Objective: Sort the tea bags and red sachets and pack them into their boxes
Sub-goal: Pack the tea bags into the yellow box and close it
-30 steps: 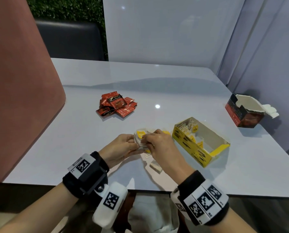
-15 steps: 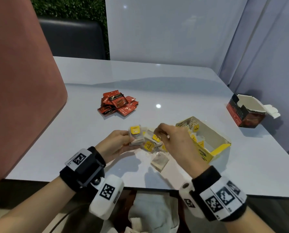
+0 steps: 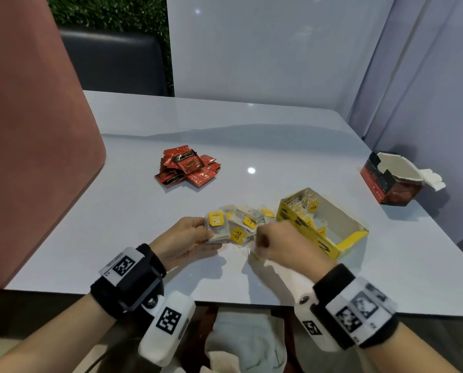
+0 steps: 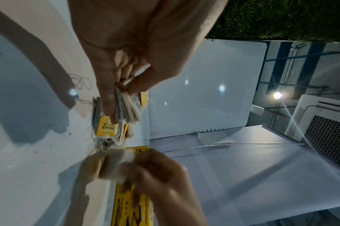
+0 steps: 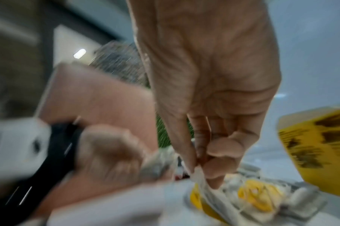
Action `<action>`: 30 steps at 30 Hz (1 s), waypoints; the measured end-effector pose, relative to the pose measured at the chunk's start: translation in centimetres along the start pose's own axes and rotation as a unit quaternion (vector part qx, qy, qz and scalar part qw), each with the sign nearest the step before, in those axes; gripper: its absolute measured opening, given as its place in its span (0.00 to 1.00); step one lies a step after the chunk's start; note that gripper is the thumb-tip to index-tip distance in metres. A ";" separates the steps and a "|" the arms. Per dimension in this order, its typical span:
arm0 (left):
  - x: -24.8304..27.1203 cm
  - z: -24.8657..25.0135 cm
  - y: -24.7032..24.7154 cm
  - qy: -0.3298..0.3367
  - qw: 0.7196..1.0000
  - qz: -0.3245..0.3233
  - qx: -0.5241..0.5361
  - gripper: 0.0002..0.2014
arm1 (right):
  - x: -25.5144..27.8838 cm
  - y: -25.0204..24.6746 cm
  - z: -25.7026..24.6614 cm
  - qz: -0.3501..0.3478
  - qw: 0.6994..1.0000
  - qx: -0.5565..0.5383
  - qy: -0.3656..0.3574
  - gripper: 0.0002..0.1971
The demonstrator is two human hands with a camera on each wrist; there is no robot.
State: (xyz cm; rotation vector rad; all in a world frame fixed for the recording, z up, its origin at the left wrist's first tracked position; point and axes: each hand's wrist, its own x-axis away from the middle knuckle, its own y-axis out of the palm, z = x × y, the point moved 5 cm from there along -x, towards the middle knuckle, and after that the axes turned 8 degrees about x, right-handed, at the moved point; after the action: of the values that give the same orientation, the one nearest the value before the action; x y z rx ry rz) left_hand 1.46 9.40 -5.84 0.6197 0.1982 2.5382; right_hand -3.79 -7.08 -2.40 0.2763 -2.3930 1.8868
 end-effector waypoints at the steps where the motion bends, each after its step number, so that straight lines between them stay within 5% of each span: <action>1: 0.1 -0.3 0.0 -0.007 1.000 0.000 0.001 0.14 | -0.1 -0.9 0.9 0.031 0.995 -0.092 0.018 0.06; 3: 0.2 -0.8 0.4 -0.022 1.000 -0.005 0.009 0.14 | 0.1 -2.5 2.1 0.115 0.951 -0.285 0.034 0.09; 5: 0.3 -1.3 1.4 -0.030 0.999 -0.015 0.023 0.15 | 0.6 -2.9 2.0 0.177 0.870 -0.458 0.035 0.07; 8: 0.4 -1.5 2.8 -0.018 0.999 -0.028 0.018 0.14 | 0.8 -0.8 0.5 0.182 0.783 -0.594 0.046 0.03; 13: 0.5 -1.5 3.3 0.002 0.999 -0.023 0.030 0.14 | 0.8 2.6 -0.1 0.143 0.850 -0.501 0.084 0.04; 18: 0.5 -1.4 3.0 0.022 1.000 -0.008 0.011 0.15 | 0.5 1.6 0.1 0.107 0.837 -0.529 0.089 0.16; 23: 0.7 -1.0 3.3 0.034 0.999 -0.010 0.012 0.13 | -0.2 1.3 0.1 0.127 0.895 -0.417 0.098 0.13; 30: 0.7 -0.9 3.5 0.020 0.995 -0.006 0.098 0.16 | -0.2 2.0 -0.4 0.156 0.909 -0.368 0.119 0.11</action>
State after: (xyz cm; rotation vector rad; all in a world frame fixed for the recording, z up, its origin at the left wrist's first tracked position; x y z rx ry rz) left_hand -1.02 6.77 -5.45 0.6381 0.4676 2.5392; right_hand -3.98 -6.21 -4.30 -0.3873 -2.8510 0.8737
